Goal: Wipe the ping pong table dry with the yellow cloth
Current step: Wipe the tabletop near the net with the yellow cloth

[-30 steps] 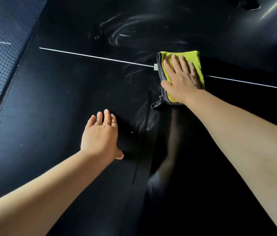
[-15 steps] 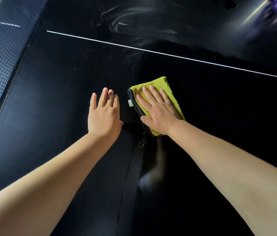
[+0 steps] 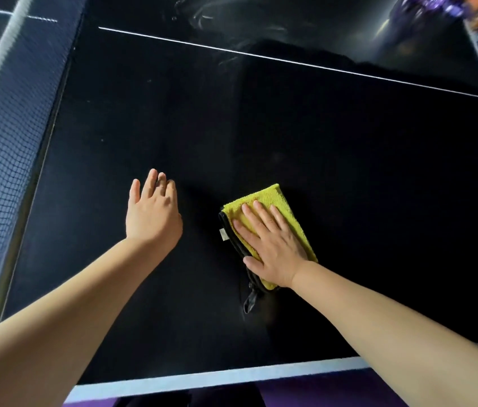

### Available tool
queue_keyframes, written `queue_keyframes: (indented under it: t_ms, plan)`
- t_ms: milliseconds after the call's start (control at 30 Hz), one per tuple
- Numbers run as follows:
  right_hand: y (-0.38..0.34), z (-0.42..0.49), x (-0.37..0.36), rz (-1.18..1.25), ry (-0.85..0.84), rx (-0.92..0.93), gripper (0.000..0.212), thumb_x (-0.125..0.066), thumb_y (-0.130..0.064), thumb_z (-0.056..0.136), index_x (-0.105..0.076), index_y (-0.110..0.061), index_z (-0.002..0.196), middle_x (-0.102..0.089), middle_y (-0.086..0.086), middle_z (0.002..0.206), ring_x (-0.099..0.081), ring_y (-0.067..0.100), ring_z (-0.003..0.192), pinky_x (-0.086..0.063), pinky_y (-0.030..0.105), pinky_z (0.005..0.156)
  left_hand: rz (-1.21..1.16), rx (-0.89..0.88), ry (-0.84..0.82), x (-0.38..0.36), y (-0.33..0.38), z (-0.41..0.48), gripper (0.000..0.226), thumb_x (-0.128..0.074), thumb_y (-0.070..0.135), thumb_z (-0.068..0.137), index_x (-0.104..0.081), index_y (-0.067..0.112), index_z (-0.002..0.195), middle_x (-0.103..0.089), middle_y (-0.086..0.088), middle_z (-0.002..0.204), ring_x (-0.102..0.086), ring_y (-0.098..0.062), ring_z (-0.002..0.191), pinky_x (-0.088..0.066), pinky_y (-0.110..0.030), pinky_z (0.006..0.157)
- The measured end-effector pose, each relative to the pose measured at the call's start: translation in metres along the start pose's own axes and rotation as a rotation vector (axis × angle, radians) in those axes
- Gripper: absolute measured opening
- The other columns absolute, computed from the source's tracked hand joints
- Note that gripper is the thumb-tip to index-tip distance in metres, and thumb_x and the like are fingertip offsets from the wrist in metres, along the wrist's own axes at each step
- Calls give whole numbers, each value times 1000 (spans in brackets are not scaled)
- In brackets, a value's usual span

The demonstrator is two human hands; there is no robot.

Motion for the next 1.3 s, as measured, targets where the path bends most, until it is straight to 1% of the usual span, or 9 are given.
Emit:
queue_keyframes:
  t_ms: [200, 333, 500, 667, 733, 833, 900, 1133, 1300]
  plan:
    - [-64, -62, -8, 12, 9, -65, 79, -38, -54, 88, -15, -21, 156, -6, 13, 164, -3, 34, 151, -8, 54, 118, 3, -39, -21, -7, -24, -47, 64, -39, 31, 96, -11, 10, 150, -3, -6, 159, 10, -20, 145, 3, -41, 117]
    - [-105, -88, -11, 34, 4, -177, 82, -40, -58, 87, -17, -19, 156, -11, 16, 163, -10, 39, 150, -14, 56, 115, 14, -50, -10, -7, -43, -61, 62, -36, 28, 97, -10, 10, 150, -1, -6, 159, 10, -20, 145, 3, -41, 117]
    - [-150, -78, -2, 135, -27, -500, 77, -36, -56, 87, -27, -16, 152, -25, 19, 159, -23, 40, 146, -17, 57, 114, 16, -38, -16, -3, -65, -62, 61, -34, 25, 97, -8, 11, 150, 0, -5, 159, 11, -21, 145, 3, -41, 117]
    - [-163, -22, 13, 269, -10, -857, 77, -30, -57, 88, -37, -11, 149, -33, 21, 155, -29, 44, 143, -14, 58, 113, 52, -38, -41, -3, -81, -49, 66, -40, 27, 95, -9, 11, 150, 0, -6, 159, 9, -22, 145, 2, -41, 117]
    - [-158, 5, 18, 300, 21, -952, 79, -27, -58, 88, -31, -11, 151, -30, 23, 156, -24, 45, 144, -11, 59, 114, 52, -36, -62, -3, -84, -39, 68, -43, 29, 94, -9, 11, 150, -1, -6, 159, 9, -22, 145, 1, -41, 117]
    - [-135, 43, 26, 321, -26, -993, 80, -27, -59, 94, -2, -15, 156, -2, 22, 162, 3, 43, 149, 3, 59, 118, 22, -28, -75, -2, -85, -17, 72, -46, 33, 94, -8, 11, 150, 0, -6, 159, 9, -21, 145, 2, -41, 117]
    - [-113, 70, 33, 334, -12, -1002, 81, -29, -58, 97, 5, -15, 157, 8, 21, 162, 11, 42, 149, 6, 58, 118, 16, -27, -82, -1, -83, 1, 76, -48, 38, 93, -6, 12, 151, 1, -5, 159, 10, -21, 145, 2, -41, 117]
    - [-31, 173, 55, 308, 47, -1046, 80, -28, -58, 97, 3, -14, 157, 5, 20, 163, 8, 42, 149, 6, 57, 119, -39, -46, -102, 14, -70, 85, 98, -64, 50, 81, -5, 13, 151, 3, -6, 159, 9, -22, 145, 1, -43, 117]
    - [30, 247, 66, 319, 75, -1067, 81, -29, -58, 97, 0, -13, 157, 4, 21, 163, 7, 42, 149, 6, 59, 118, -29, -39, -115, 34, -63, 160, 104, -67, 53, 77, -5, 13, 150, 3, -7, 159, 7, -20, 146, 1, -43, 118]
Point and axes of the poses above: each hand's wrist, its own z-axis towards the middle knuckle, its own x-axis out of the back of the hand, y = z × x, the point moved 1 cm from there along z, towards the middle knuckle
